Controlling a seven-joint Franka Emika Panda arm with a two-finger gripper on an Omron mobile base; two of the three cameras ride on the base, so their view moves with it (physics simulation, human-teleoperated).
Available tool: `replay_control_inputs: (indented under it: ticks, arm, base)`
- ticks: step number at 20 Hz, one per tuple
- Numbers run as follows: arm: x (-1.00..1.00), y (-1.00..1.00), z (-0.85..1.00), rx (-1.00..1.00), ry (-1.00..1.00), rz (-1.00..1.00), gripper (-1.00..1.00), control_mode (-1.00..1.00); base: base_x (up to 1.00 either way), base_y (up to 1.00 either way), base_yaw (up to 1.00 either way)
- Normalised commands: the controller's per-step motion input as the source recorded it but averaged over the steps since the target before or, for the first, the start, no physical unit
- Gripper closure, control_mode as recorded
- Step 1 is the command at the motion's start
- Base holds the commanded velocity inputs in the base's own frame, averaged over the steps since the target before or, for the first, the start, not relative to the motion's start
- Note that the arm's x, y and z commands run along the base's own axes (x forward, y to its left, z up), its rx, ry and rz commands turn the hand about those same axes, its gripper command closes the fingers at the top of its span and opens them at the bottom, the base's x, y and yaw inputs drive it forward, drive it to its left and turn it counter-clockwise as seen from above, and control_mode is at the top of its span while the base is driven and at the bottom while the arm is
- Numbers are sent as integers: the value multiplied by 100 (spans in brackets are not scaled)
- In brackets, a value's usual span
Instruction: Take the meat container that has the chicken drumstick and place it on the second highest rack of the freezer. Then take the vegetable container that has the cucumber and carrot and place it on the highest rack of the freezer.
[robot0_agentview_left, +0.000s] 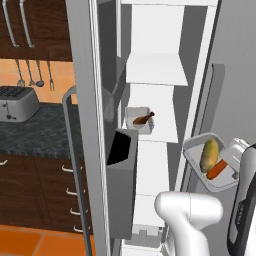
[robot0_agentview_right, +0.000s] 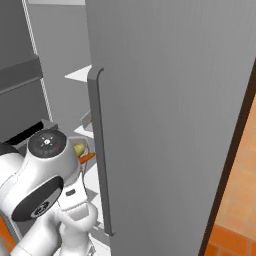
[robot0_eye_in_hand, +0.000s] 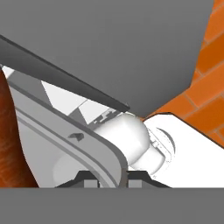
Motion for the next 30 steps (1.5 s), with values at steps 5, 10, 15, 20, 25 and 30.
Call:
replay_control_inputs:
  ticks: [5,10,15,20,25,30]
  arm:
    - [14,16,67,0,8,0,100,-100]
    - [56,34,33,0,3,0,100,-100]
    - [41,71,-4,2,-1,-6,100,-100]
    - [36,33,34,2,-12,-17,100,-100]
    - [57,-2,77,4,3,-4,100,-100]
    - [98,0,36,0,1,10,100,-100]
  base:
    - [0,0,0]
    - [0,0,0]
    - [0,0,0]
    - [0,0,0]
    - [0,0,0]
    - [0,0,0]
